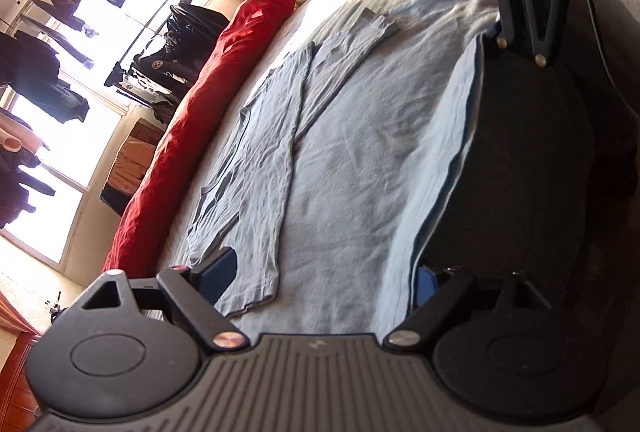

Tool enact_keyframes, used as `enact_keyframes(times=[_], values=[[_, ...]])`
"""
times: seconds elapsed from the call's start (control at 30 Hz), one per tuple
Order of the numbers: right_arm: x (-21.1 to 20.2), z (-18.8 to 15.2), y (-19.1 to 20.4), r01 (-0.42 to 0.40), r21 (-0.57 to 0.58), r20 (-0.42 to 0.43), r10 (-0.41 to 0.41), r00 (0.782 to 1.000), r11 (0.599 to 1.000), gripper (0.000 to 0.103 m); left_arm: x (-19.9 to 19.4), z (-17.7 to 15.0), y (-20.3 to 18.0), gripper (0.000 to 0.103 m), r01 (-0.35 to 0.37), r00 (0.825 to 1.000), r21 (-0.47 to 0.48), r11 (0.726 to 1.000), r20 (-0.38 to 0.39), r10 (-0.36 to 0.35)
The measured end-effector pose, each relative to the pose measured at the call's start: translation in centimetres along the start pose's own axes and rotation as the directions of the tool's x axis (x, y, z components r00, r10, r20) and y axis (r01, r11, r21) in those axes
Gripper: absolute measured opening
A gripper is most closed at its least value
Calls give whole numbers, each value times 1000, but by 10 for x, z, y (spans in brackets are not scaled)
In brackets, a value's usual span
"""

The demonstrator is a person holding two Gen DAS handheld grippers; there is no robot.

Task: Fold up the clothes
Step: 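Roll both grippers and lower them onto the hem edge, then close both grippers on the light-blue shirt hem, then lift the hem with both grippers and fold it toward the collar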

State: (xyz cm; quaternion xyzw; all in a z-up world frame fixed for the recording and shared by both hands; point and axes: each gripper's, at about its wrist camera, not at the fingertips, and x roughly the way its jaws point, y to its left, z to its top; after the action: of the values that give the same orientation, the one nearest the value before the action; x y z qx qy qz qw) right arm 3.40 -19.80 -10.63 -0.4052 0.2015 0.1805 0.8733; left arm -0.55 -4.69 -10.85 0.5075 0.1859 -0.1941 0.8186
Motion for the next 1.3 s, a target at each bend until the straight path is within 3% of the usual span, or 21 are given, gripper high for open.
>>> enact_keyframes(times=[0.17, 0.33, 0.4, 0.57, 0.77, 0.83, 1.03, 1.3], values=[[0, -18, -8, 42, 3, -37, -41, 998, 999, 103, -6, -19, 5, 88, -49, 998, 14, 999, -42, 50], [0, -17, -14, 43, -6, -49, -43, 998, 999, 102, -13, -23, 0, 85, -98, 994, 153, 983, -27, 104], [-1, -16, -13, 24, -18, -50, -25, 998, 1000, 99, -13, -23, -6, 70, -80, 996, 224, 971, -22, 88], [-6, -13, -8, -59, -67, -58, 55, 997, 996, 73, -8, -20, -15, 32, 9, 999, 312, 950, -46, 5], [-14, -14, 1, -145, -111, -77, 137, 988, 983, 40, -6, -22, -16, 9, 77, 995, 294, 953, -88, -53], [-14, -15, 4, -167, -119, -92, 157, 983, 979, 26, -7, -23, -16, 6, 83, 994, 288, 954, -93, -58], [-17, -18, 7, -192, -145, -117, 176, 977, 971, 9, -13, -25, -17, 4, 55, 996, 305, 951, -84, -31], [-23, -3, -12, -197, -184, -121, 176, 977, 963, 3, -17, -21, 1, 1, 47, 996, 305, 951, -82, -23]])
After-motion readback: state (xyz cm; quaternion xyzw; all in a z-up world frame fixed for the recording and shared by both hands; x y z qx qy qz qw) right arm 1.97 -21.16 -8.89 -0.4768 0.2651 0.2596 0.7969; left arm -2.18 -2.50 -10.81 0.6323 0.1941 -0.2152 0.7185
